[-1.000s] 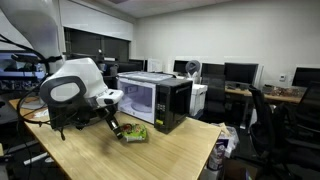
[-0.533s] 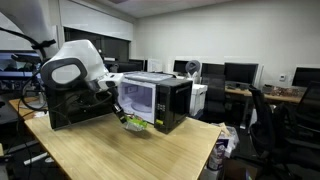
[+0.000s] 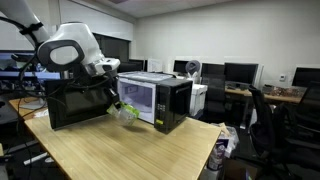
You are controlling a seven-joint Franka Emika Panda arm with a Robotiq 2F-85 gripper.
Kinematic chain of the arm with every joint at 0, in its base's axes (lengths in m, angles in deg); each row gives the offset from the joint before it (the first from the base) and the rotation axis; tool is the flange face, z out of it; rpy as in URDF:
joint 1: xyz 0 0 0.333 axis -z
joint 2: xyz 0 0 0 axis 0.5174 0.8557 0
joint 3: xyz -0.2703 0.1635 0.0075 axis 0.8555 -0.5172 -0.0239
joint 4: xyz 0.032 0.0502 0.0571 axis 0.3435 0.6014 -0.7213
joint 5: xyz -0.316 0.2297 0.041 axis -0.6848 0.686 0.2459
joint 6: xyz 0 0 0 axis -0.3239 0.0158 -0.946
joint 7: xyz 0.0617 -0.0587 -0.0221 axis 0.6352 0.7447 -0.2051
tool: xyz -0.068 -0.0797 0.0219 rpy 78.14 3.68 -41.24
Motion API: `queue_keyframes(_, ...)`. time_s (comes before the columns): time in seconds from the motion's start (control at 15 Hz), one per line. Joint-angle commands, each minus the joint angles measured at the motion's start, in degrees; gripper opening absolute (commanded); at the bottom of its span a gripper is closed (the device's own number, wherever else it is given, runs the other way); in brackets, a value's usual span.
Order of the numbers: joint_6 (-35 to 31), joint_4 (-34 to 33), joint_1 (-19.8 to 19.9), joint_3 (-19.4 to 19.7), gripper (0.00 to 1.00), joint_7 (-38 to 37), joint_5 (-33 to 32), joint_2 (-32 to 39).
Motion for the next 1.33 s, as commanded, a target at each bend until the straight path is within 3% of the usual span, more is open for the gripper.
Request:
queue_keyframes(0.0,5.3,1.1,-1.7,-0.5,0.01,1.5,2.0,-6.7)
queue_keyframes(0.33,9.4,0.2,-3.9,-0.3,0.01,1.3,4.0,-13.4)
queue_keyframes(0.53,8.4,0.0,-5.6,-0.1,0.01,0.8,6.4,-18.1)
queue_keyframes(1.27,5.1,-1.2,-9.6,0.5,0.01,1.0,9.6,-23.8)
